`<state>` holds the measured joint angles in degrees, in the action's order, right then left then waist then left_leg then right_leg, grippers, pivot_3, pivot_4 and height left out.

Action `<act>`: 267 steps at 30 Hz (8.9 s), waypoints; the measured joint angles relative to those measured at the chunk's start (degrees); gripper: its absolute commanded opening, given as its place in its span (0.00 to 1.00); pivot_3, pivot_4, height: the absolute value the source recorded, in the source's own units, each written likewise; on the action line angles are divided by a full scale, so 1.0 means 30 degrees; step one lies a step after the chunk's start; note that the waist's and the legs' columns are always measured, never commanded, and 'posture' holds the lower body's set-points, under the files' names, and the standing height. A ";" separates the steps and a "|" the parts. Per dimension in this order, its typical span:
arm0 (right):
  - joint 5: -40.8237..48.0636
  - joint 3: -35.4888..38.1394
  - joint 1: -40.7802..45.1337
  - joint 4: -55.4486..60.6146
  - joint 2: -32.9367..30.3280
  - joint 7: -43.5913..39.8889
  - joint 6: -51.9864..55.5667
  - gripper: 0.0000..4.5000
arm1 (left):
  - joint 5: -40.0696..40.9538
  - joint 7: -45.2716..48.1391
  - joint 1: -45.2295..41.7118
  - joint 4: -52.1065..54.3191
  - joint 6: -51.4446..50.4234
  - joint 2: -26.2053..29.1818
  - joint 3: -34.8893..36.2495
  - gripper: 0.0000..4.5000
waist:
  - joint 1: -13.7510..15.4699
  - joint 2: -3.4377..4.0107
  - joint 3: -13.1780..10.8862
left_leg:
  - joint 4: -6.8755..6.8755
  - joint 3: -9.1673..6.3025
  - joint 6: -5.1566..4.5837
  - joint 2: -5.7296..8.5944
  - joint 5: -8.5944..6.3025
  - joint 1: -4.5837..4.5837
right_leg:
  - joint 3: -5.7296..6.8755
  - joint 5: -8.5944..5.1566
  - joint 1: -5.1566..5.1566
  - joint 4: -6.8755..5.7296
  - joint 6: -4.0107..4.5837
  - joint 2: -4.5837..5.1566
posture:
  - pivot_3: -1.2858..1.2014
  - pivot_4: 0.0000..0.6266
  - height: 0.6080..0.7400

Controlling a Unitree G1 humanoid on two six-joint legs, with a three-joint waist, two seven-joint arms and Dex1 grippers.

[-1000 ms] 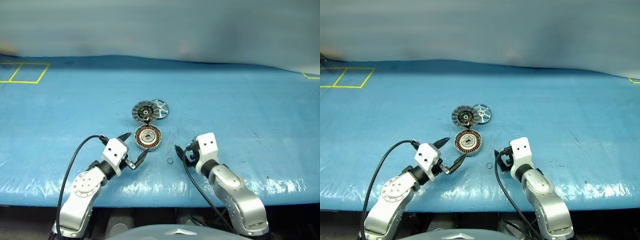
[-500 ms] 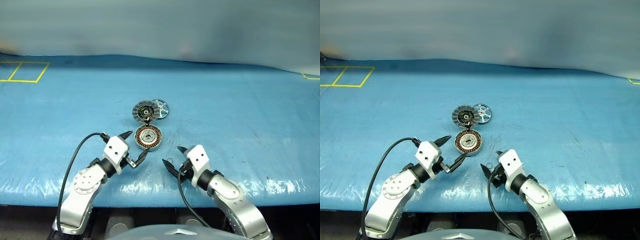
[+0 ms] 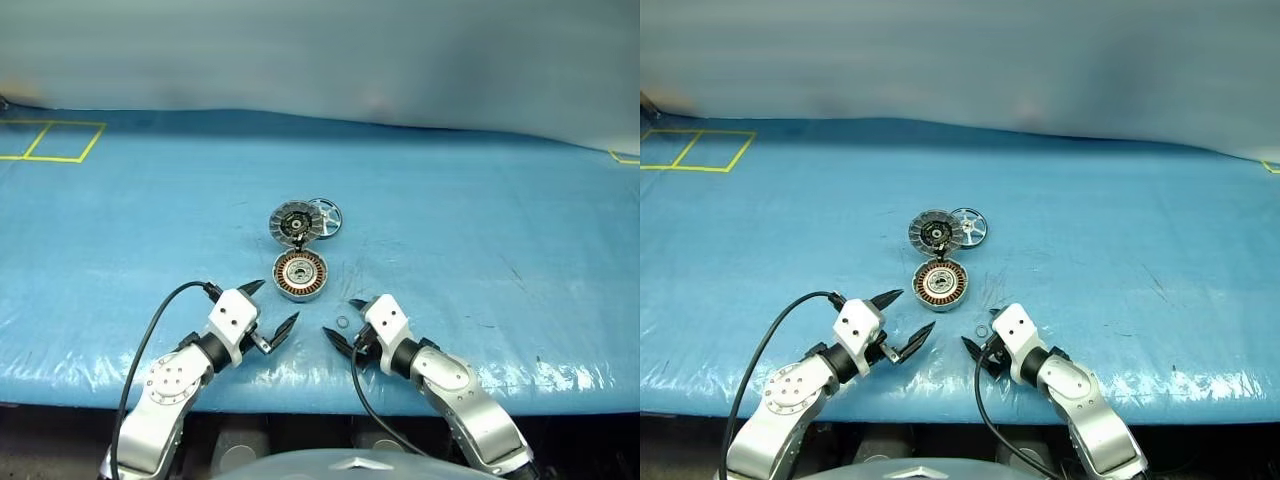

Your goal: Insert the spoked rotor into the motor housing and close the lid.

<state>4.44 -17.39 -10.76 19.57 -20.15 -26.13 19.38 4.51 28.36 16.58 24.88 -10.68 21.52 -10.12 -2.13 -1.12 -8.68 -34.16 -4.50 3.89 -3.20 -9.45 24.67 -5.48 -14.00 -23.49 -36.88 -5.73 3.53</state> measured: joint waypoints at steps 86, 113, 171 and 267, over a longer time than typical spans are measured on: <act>-0.0005 -0.1482 0.6380 0.2834 0.4563 0.3752 1.0531 0.07 | -0.0598 -0.1500 0.0576 -0.3738 0.4566 -0.1229 -0.0163 1.00 | -0.0072 0.0007 0.0023 | 0.0015 0.0010 -0.0005 -0.0014 0.0000 0.0004 | -0.0004 0.0009 -0.0017 -0.0022 -0.0003 -0.0015 | 0.52 0.24 1.00; -0.1228 0.0251 1.7251 -1.1552 -0.0291 -0.2420 0.4945 0.49 | -0.0761 -0.1986 0.0862 -0.3833 0.5013 -0.1679 -0.0157 1.00 | -0.0431 0.0084 -0.0027 | 0.0038 0.0017 -0.0022 -0.0007 0.0011 0.0033 | -0.0013 0.0031 0.0045 -0.0034 -0.0017 -0.0029 | 0.52 0.24 1.00; -0.4679 0.0098 1.7577 -1.4793 0.0416 -0.2809 0.3861 0.01 | -0.1132 -0.2452 0.0886 -0.3726 0.4848 -0.2013 -0.0420 1.00 | -0.0199 0.0158 -0.0038 | 0.0028 -0.0004 -0.0030 0.0008 0.0018 -0.0040 | -0.0022 0.0032 0.0138 -0.0040 -0.0021 -0.0037 | 0.52 0.24 1.00; -0.0787 -0.2509 1.1827 -0.1115 0.3783 0.1273 1.1805 0.01 | -0.1131 -0.1945 0.0724 -0.3408 0.4903 -0.1844 -0.0353 1.00 | -0.0147 0.0096 -0.0066 | 0.0022 0.0013 -0.0017 0.0000 0.0008 0.0029 | -0.0022 0.0031 0.0020 -0.0032 -0.0020 -0.0022 | 0.52 0.24 1.00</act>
<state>2.08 -24.92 24.72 16.23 -8.80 -22.32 54.79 1.12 22.53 18.76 14.66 4.03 15.99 -11.18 -2.57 -0.83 -8.88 -34.10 -4.46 3.84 -3.20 -9.42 24.75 -5.54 -13.90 -23.43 -36.97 -5.79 3.46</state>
